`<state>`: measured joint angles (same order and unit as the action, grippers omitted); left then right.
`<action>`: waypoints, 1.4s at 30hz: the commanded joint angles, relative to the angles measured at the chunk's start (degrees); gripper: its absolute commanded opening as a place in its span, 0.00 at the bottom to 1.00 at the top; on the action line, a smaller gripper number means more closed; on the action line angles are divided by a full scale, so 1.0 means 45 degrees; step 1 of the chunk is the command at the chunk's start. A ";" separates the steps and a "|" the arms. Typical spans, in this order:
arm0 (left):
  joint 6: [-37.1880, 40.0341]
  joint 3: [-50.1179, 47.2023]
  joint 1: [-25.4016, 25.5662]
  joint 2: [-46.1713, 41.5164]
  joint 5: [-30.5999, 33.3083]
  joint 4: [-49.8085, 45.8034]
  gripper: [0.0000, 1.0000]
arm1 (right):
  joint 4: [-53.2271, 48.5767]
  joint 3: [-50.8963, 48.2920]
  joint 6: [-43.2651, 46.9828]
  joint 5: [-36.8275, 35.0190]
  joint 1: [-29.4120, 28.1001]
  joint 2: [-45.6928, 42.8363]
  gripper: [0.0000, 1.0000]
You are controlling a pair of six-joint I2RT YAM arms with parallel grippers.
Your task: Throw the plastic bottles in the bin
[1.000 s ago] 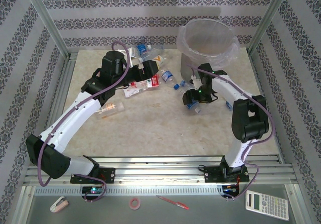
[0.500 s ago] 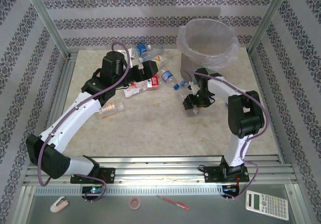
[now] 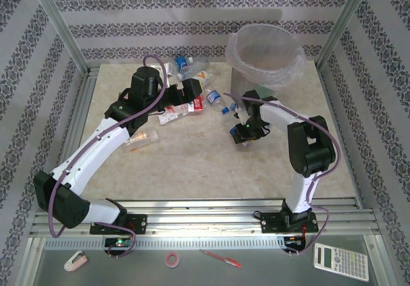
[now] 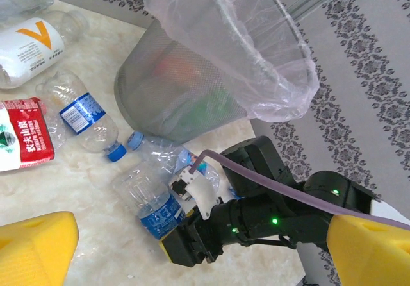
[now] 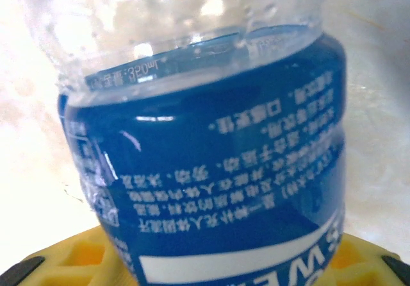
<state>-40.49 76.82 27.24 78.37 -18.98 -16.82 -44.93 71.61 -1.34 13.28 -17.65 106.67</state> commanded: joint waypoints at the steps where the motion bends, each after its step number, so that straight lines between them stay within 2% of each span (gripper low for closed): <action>1: 0.0239 -0.0525 -0.0100 -0.0242 0.0257 0.0668 1.00 | 0.0164 -0.0280 0.0133 -0.0204 -0.0446 -0.0323 0.33; 5: 0.0042 -0.0885 -0.0106 -0.0210 0.0257 0.0967 1.00 | 0.0217 -0.0221 0.0037 -0.0334 -0.0826 -0.0644 0.20; 12: -0.0243 -0.1110 -0.0108 0.0120 0.0089 0.1300 1.00 | 0.0581 0.0065 -0.0347 -0.0329 -0.1397 -0.1814 0.13; 19: -0.1255 -0.1727 -0.0136 0.0372 0.0065 0.2146 1.00 | 0.0782 0.0694 -0.0521 -0.0185 -0.1911 -0.2938 0.11; 29: -0.3118 -0.2008 -0.0149 0.1505 -0.0935 0.4439 1.00 | 0.1069 0.1498 -0.0578 0.0831 -0.2434 -0.4109 0.11; 42: -0.3948 -0.1605 -0.0146 0.2557 -0.0628 0.4659 1.00 | 0.1094 0.1807 -0.0493 0.2365 -0.3008 -0.4717 0.12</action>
<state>-56.51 67.75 26.98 88.92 -22.46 1.65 -40.71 78.81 -3.25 19.75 -30.17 87.83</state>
